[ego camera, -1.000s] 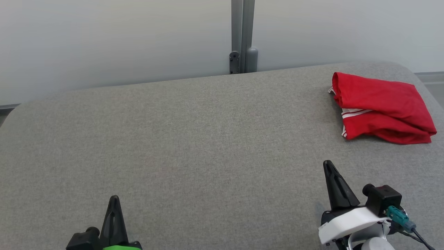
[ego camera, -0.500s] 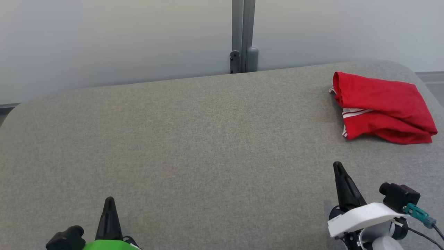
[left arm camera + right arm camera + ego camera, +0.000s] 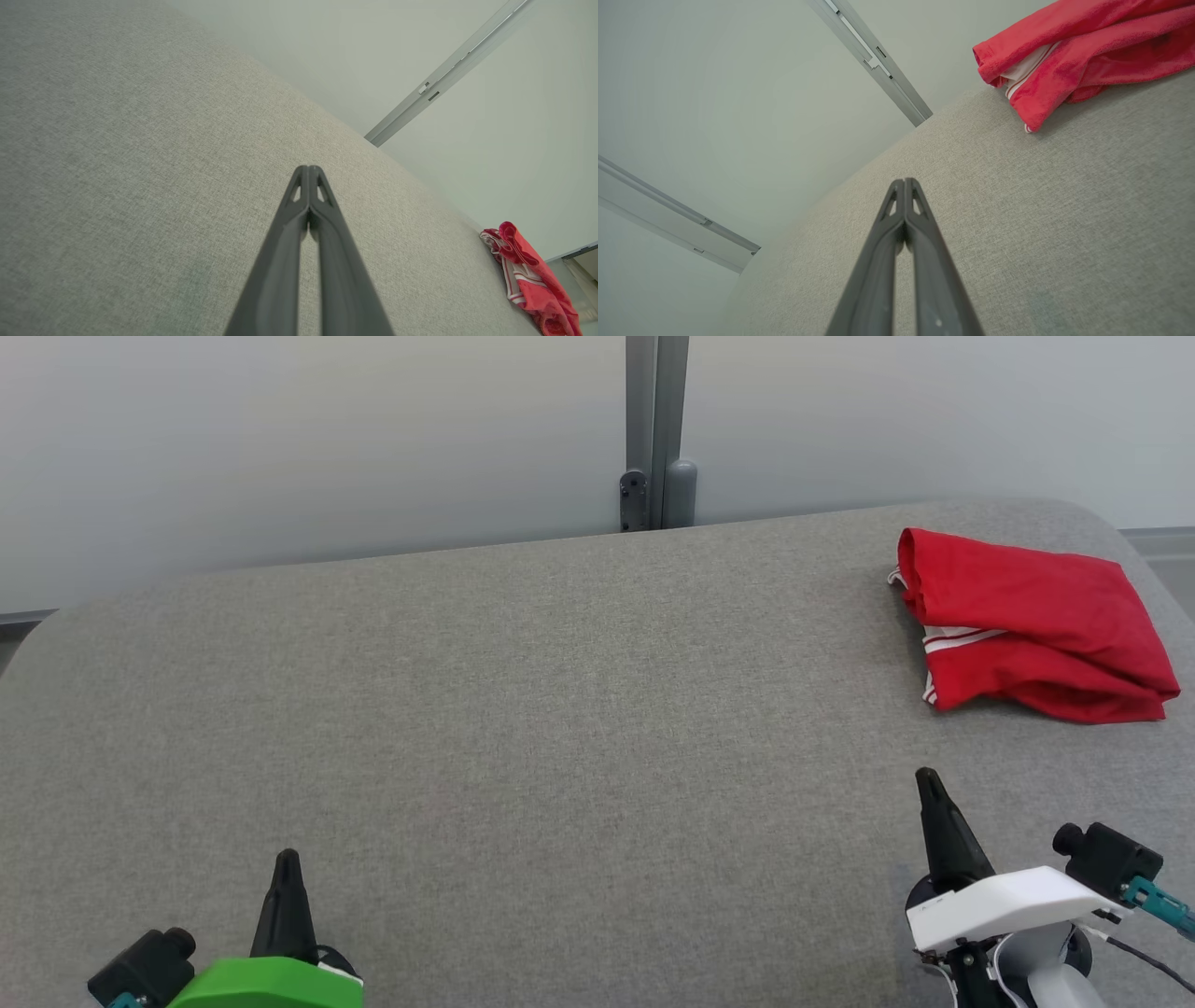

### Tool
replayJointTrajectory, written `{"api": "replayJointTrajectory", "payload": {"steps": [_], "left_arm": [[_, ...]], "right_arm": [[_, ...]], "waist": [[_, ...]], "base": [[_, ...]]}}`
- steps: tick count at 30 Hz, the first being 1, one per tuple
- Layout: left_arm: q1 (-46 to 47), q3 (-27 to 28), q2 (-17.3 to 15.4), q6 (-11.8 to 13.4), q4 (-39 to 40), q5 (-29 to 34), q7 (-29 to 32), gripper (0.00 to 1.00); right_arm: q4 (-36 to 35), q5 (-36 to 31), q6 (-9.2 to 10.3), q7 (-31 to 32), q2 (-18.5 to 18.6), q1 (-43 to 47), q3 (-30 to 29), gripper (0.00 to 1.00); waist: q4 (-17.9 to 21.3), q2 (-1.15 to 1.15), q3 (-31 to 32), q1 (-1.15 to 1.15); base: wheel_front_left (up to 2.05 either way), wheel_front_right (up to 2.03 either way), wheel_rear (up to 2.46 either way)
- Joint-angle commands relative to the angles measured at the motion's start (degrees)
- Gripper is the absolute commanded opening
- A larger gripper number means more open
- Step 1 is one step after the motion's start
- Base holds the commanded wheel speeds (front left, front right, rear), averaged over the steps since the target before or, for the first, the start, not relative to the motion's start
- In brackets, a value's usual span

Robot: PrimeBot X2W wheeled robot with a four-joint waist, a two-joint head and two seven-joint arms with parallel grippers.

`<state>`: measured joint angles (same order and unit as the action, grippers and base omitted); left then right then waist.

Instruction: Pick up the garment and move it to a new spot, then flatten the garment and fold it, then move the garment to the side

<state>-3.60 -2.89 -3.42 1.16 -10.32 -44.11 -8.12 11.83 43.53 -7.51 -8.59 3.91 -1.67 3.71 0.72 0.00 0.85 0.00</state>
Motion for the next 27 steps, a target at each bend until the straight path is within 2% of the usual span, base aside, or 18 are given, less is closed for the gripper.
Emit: {"api": "replayJointTrajectory", "payload": {"steps": [1,27], "left_arm": [[1.73,0.49,-0.56,-0.48,0.47,-2.23,0.41,0.0],[4.91,3.07,-0.82,-3.67,-0.98,-20.34,5.14,0.0]], "right_arm": [[-0.49,2.14,0.0,0.36,0.38,-1.78,-0.41,0.0],[0.41,20.76,0.0,5.11,0.7,-2.93,-3.07,0.0]], "waist": [[-0.01,0.0,-0.01,0.0],[-0.21,0.0,-0.31,0.0]], "base": [[0.0,0.0,0.0],[0.0,0.0,0.0]]}}
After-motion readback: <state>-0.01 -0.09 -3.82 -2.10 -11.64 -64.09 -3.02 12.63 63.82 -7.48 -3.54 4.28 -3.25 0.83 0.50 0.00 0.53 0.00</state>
